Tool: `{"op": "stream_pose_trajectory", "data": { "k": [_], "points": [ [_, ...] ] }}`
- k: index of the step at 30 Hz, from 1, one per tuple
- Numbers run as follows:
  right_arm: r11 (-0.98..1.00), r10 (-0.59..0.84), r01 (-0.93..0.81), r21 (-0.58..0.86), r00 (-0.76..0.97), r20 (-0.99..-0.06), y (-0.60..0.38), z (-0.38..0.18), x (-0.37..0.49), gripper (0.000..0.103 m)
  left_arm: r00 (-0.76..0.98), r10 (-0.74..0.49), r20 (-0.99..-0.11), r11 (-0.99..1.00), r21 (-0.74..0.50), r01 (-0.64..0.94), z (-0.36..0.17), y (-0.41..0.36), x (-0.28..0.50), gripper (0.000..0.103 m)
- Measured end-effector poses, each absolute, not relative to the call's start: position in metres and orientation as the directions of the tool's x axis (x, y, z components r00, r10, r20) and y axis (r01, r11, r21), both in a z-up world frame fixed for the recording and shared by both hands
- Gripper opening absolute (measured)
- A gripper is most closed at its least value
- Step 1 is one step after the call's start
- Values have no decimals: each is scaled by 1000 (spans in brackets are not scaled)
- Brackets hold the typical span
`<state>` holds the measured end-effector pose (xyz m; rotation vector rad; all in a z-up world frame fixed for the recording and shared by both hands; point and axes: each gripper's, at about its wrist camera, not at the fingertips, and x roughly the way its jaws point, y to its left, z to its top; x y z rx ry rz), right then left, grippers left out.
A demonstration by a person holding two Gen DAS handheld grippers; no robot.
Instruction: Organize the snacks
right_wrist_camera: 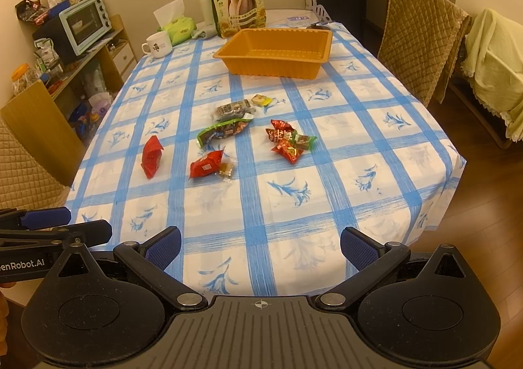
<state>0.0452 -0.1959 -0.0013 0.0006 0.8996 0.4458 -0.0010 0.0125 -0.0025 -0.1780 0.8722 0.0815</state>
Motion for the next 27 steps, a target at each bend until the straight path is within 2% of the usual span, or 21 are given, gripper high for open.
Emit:
{"op": "stream_pose_trajectory", "data": {
  "k": [27],
  "points": [
    [905, 382, -377, 196, 522, -763, -187, -11, 64, 103, 637, -3, -771, 980, -128, -151, -11, 33, 0, 74]
  ]
}}
